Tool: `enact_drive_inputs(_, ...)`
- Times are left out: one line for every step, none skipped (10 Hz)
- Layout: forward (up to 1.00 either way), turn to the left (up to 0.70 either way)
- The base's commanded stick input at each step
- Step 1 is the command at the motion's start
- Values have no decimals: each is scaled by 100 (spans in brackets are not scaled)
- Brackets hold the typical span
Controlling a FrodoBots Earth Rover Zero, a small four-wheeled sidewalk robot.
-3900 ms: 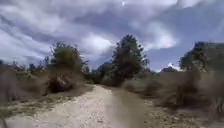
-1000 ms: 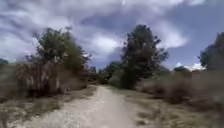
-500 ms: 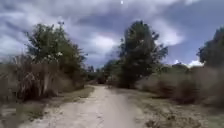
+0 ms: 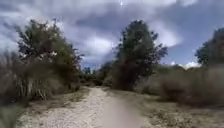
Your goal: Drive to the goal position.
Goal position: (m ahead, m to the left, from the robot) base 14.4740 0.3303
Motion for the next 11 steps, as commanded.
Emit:
enact_drive_inputs(85,34)
enact_drive_inputs(85,34)
enact_drive_inputs(85,34)
enact_drive_inputs(85,34)
enact_drive_inputs(85,34)
enact_drive_inputs(85,34)
enact_drive_inputs(85,34)
enact_drive_inputs(85,10)
enact_drive_inputs(85,0)
enact_drive_inputs(85,0)
enact_drive_inputs(85,0)
